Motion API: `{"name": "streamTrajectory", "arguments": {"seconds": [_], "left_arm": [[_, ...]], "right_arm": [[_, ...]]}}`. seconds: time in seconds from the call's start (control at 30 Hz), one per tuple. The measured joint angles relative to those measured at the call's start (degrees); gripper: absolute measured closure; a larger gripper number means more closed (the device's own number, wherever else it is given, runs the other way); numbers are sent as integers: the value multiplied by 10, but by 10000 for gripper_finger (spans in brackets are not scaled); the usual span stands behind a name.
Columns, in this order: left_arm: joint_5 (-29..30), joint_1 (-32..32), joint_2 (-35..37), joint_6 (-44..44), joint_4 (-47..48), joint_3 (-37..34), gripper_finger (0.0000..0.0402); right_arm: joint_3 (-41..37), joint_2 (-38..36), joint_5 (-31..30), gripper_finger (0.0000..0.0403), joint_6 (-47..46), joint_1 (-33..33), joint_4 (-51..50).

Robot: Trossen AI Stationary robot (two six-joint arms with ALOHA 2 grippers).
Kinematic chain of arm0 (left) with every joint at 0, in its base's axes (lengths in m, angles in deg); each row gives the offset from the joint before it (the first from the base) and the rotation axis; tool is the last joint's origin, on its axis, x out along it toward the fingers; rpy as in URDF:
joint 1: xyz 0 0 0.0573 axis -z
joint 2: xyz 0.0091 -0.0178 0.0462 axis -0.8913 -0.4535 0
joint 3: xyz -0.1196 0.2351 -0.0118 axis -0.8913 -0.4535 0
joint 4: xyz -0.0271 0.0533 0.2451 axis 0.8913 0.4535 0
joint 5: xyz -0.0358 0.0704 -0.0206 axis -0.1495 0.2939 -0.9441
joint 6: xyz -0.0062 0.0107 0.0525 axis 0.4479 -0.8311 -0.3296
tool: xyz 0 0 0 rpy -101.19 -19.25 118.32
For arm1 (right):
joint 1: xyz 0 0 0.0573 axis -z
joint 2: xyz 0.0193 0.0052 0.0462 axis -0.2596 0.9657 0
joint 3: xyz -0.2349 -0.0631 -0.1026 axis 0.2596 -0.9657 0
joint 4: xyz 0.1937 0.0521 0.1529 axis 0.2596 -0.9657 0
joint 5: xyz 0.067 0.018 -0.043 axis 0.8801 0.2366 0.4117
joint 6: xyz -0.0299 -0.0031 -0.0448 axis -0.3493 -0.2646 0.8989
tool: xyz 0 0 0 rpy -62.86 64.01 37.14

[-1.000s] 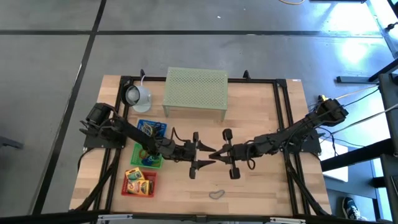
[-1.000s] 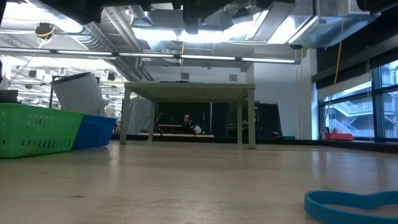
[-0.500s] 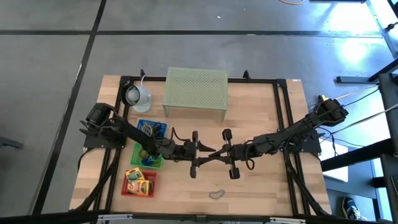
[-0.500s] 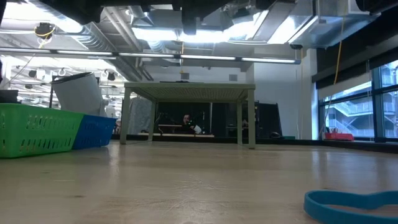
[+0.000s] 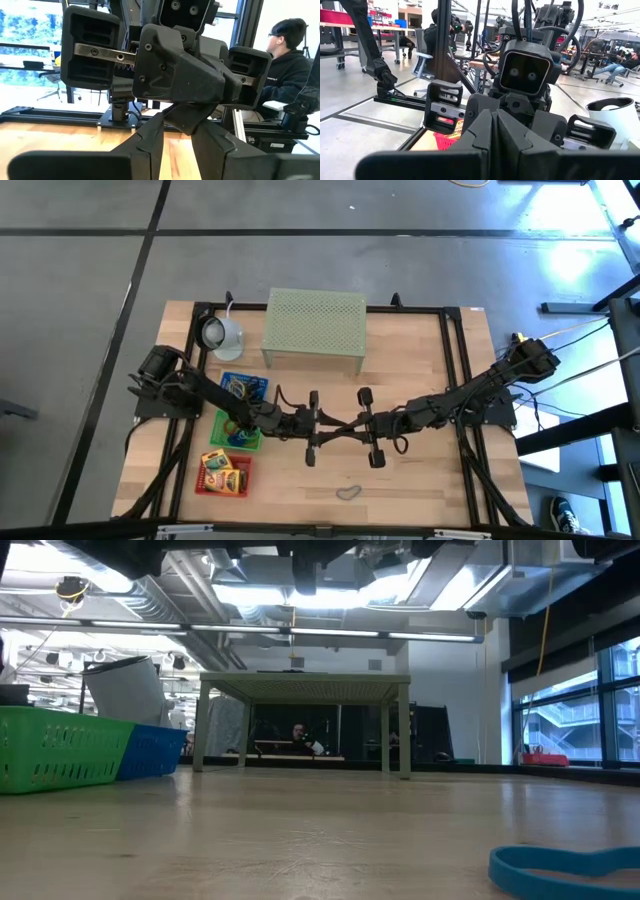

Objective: Pick & Place Office Desk Supplies
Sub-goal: Put the black rubber band into the blue bin

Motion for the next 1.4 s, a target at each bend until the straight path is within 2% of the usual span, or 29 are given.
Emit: {"name": "streamTrajectory", "arguments": {"seconds": [0.23, 0.5, 0.67, 0.77, 0.9, 1.0, 1.07, 1.2, 1.3, 1.4], "left_arm": [[0, 6, 0, -41, -4, 0, 328], [-1, 6, 0, -52, -4, 0, 395], [-1, 6, 0, -63, -4, 0, 399], [0, 6, 0, -62, -4, 0, 399], [0, 6, 0, -62, 0, 0, 399], [0, 6, 1, -46, 12, 0, 399], [0, 3, 1, -24, 35, 0, 399], [8, -12, 11, 32, 109, 0, 399], [41, -25, 41, 76, 228, 0, 398], [90, -36, 85, 133, 388, 0, 398]], "right_arm": [[0, 0, 0, 385, 0, 0, -8], [0, 0, 0, 385, -4, 0, -11], [0, 0, -1, 379, -40, 0, -11], [0, 0, -11, 353, -83, 0, -11], [0, 0, -14, 294, -148, 0, -12], [0, -6, -13, 248, -153, 0, -18], [0, -21, -14, 222, -152, -4, -31], [0, -72, -15, 181, -138, -17, -122], [0, -111, -15, 163, -137, -23, -188], [0, -136, -15, 154, -137, -28, -230]]}}
